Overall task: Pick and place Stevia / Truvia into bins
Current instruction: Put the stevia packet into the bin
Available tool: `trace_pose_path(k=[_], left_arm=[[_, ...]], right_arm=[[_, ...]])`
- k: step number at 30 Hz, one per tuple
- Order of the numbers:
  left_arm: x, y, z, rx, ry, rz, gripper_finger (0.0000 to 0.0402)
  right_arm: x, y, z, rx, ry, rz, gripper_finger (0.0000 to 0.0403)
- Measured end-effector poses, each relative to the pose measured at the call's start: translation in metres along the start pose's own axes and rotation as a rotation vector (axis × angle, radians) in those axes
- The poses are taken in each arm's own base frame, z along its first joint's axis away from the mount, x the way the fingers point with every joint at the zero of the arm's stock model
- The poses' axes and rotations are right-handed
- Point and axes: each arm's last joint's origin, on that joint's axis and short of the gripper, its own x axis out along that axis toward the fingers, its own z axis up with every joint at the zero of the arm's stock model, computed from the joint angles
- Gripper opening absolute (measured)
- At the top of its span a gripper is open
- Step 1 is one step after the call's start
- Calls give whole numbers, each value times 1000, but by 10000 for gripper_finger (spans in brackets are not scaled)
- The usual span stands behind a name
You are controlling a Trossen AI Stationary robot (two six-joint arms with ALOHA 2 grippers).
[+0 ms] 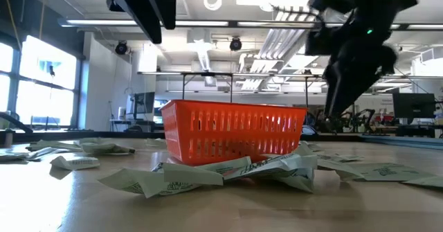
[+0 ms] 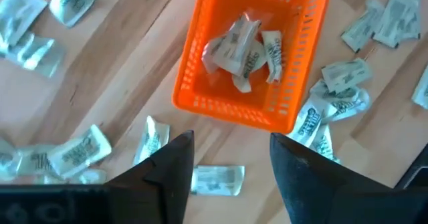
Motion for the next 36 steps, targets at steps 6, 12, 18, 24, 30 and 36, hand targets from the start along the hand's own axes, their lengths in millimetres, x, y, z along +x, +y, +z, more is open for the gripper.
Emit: trace_pose_path(k=[6,12,18,24,30,36], left_arm=[[-1,-1,-7,-29,35,12,188],[-3,2,-15,-56,67,63,156],[0,9,-23,-40,95,153,134],[10,16,-29,5,119,187,129],[13,21,-34,23,165,205,129],[5,33,-39,-2,157,197,129]], right_arm=[[31,-26,11,29,70,17,346],[45,-42,20,195,39,54,344],[44,-56,31,375,3,48,342],[60,-51,40,375,37,-2,341],[76,-47,47,386,124,-54,314],[69,-49,49,384,164,-65,235]])
